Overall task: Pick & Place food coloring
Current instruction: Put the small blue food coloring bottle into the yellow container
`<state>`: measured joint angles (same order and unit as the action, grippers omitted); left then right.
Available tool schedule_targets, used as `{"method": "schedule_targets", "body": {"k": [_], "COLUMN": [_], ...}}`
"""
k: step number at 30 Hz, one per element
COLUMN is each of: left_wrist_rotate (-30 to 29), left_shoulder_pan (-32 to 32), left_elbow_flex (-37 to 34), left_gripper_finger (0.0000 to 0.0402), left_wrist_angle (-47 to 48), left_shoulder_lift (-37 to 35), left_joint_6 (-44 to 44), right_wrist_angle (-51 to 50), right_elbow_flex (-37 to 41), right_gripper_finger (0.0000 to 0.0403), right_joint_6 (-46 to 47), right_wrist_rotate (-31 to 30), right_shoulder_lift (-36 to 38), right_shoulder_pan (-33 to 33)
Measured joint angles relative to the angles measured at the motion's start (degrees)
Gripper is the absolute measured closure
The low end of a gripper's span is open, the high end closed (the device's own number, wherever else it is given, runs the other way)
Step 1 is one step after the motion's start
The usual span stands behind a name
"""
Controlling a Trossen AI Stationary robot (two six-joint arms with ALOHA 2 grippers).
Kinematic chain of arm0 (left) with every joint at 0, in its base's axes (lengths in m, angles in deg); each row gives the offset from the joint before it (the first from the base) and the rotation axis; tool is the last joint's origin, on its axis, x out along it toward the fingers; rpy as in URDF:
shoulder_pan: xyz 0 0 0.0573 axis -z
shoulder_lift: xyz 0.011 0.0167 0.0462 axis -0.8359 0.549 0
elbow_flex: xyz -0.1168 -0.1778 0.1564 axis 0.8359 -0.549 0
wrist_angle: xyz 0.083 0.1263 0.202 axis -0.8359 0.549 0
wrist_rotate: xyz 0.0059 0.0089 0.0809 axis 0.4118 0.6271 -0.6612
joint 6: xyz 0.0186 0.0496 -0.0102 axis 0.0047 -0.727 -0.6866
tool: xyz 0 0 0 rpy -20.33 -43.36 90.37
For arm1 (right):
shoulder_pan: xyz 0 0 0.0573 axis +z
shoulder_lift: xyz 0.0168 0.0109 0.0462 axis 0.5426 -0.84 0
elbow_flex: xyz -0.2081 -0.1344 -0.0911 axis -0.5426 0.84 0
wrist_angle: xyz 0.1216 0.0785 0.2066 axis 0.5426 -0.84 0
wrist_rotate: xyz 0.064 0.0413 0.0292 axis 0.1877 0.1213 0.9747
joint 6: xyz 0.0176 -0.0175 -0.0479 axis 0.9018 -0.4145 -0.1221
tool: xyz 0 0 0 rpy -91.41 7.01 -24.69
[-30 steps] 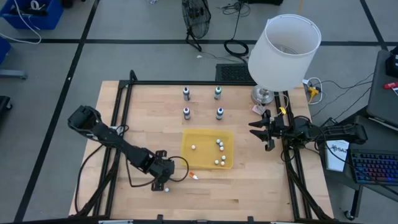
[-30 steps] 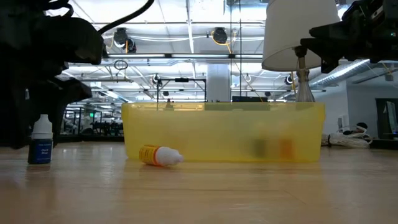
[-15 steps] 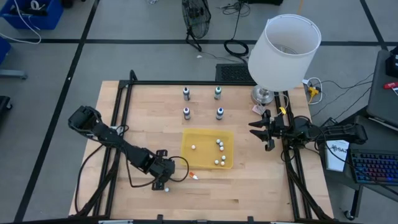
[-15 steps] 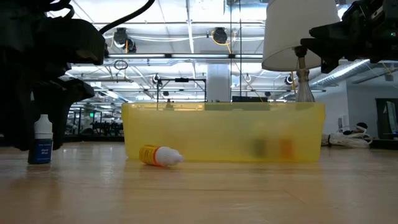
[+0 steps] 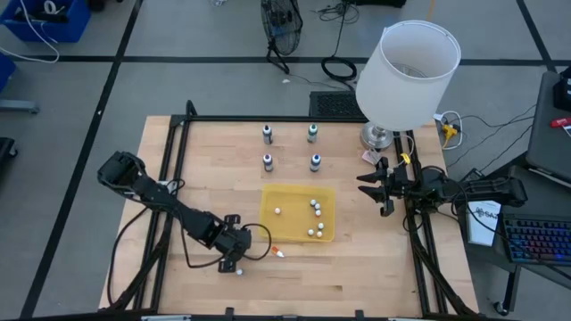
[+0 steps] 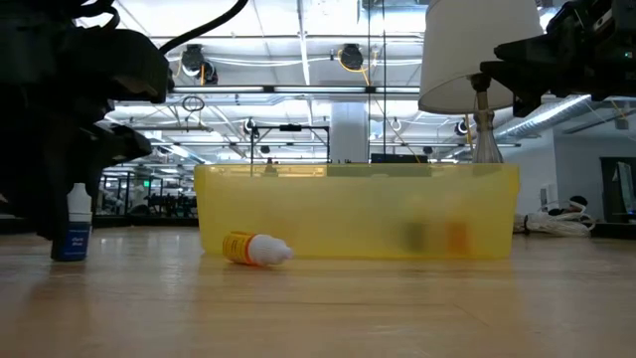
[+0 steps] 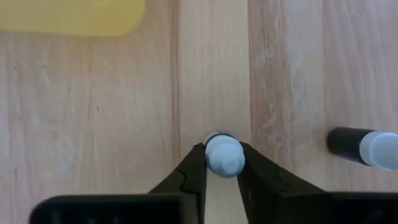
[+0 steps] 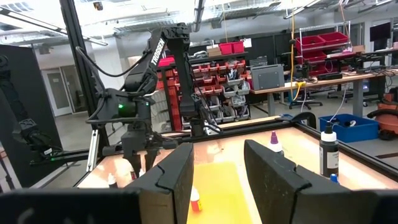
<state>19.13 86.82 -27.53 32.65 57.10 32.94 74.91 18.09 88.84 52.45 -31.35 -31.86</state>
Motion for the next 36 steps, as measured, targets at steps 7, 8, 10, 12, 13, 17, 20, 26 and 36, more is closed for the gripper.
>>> {"method": "schedule_targets", "body": {"k": [7, 8, 10, 12, 13, 17, 20, 26, 36], "left_wrist_rotate": [-0.23, -0.36, -0.40, -0.37, -0.36, -0.80, -2.54, -6.04, -2.50], "left_shoulder_pan": [-0.62, -0.62, -0.61, -0.83, -1.09, -2.27, -3.55, -9.34, -19.18], "left_elbow_flex": [0.00, 0.00, 0.00, 0.01, 0.18, 3.12, 7.52, 18.26, 20.43], "left_gripper_finger": [0.0339, 0.0339, 0.0339, 0.0339, 0.0339, 0.0339, 0.0339, 0.0339, 0.0339], "left_wrist_angle": [-1.22, -1.36, -1.34, -1.36, -1.13, 2.61, 7.62, 17.53, 13.34], "left_shoulder_lift": [0.00, 0.00, -0.13, -0.60, -0.99, -3.46, -4.96, -4.67, -1.07], "left_joint_6": [-2.23, -3.01, -4.11, -4.44, -4.47, -6.11, -10.13, -20.50, -30.64], "right_wrist_angle": [-0.01, -0.02, 0.00, -0.02, 0.00, -0.02, -0.02, -0.02, 0.05], "right_elbow_flex": [0.00, 0.00, 0.00, 0.00, 0.00, 0.00, 0.00, 0.00, 0.00], "right_gripper_finger": [0.0273, 0.0273, 0.0273, 0.0273, 0.0273, 0.0273, 0.0273, 0.0273, 0.0273], "right_joint_6": [0.00, 0.00, 0.00, 0.00, 0.00, 0.00, 0.00, 0.00, 0.00], "right_wrist_rotate": [0.00, 0.00, 0.00, 0.00, 0.00, 0.00, 0.00, 0.00, 0.00], "right_shoulder_lift": [0.00, 0.00, 0.00, 0.00, 0.00, 0.02, 0.02, 0.02, 0.00], "right_shoulder_pan": [0.02, 0.02, 0.02, 0.02, 0.01, 0.02, 0.02, 0.02, 0.01]}}
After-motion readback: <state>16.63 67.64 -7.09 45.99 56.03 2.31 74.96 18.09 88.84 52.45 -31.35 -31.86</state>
